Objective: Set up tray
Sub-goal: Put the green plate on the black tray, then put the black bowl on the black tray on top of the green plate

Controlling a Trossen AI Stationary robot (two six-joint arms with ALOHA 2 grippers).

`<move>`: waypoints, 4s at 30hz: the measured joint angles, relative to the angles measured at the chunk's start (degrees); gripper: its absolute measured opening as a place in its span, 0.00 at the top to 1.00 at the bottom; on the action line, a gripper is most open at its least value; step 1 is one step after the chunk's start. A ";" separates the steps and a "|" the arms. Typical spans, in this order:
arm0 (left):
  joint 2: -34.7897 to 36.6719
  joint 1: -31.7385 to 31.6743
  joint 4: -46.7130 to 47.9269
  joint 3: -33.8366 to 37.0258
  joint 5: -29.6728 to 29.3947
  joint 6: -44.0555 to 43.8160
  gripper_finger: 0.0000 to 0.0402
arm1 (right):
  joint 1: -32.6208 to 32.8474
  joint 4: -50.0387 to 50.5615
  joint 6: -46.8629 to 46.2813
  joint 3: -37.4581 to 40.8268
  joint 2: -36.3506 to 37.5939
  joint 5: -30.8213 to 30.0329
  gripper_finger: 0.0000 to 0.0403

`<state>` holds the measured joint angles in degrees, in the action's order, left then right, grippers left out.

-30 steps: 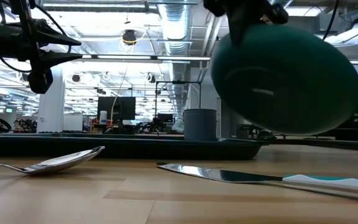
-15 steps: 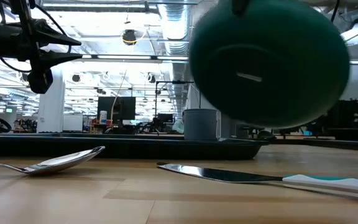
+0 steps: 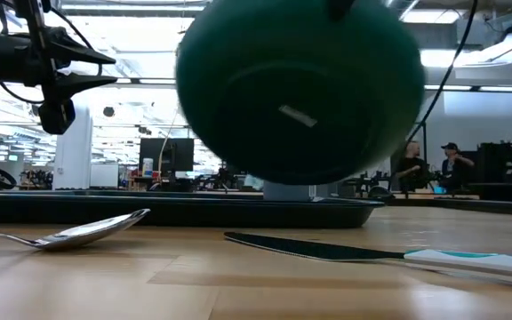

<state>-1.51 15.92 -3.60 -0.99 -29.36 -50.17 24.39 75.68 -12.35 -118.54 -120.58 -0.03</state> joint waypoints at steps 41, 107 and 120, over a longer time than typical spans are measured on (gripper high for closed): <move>0.00 0.00 0.02 0.00 -0.16 4.08 0.76 | -6.90 -8.48 9.30 1.88 -12.80 -0.52 0.88; 0.00 0.00 0.28 -0.02 6.22 0.92 0.76 | 6.43 10.27 -86.62 21.11 16.75 -1.19 0.80; -0.01 0.00 0.48 -0.02 8.35 0.94 0.76 | 13.29 6.29 -111.23 23.77 16.28 0.15 0.80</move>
<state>-1.52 15.92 -3.11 -1.02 -21.02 -49.23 37.68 81.97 -123.59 -94.77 -104.30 0.12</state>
